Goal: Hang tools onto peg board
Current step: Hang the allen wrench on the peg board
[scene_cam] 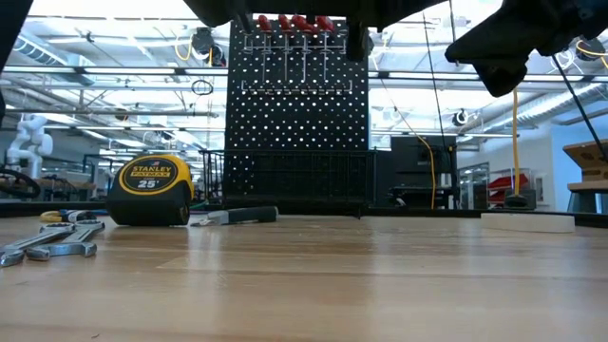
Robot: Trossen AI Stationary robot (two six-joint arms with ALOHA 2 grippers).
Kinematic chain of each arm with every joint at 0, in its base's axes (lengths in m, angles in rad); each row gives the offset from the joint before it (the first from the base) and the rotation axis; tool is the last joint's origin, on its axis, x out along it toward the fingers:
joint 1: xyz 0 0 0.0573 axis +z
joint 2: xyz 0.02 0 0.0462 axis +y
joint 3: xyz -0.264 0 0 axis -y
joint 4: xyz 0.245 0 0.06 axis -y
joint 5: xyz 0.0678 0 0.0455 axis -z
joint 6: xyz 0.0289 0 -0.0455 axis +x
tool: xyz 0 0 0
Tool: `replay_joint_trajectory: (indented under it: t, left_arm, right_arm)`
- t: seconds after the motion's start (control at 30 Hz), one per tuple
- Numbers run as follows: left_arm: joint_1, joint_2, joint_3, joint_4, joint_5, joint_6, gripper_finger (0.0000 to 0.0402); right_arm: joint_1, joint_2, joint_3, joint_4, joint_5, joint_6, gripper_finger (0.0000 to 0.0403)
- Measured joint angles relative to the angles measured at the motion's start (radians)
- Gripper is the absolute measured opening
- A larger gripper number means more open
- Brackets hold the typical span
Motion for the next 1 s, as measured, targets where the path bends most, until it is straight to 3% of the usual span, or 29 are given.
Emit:
replay_joint_trajectory:
  t: [0.27,0.43,0.7,0.83,1.0]
  left_arm:
    - [-0.001,-0.006,-0.005,-0.065,-0.020,0.020,0.0000]
    - [0.004,-0.087,-0.001,-0.126,-0.102,0.100,0.0000]
    - [0.010,-0.251,0.001,-0.088,-0.288,0.318,0.0000]
    - [0.043,-0.295,0.022,0.014,-0.404,0.472,0.0000]
    - [0.129,-0.283,0.125,0.041,-0.417,0.563,0.0000]
  right_arm:
    - [-0.001,-0.040,0.007,0.002,0.015,-0.050,0.0101]
    - [0.000,-0.127,0.007,-0.135,-0.003,0.002,0.0136]
    - [0.005,-0.219,0.005,-0.460,-0.061,0.189,0.0143]
    - [0.004,-0.222,0.005,-0.508,-0.048,0.226,0.0143]
    - [0.004,-0.218,0.005,-0.506,-0.030,0.227,0.0143]
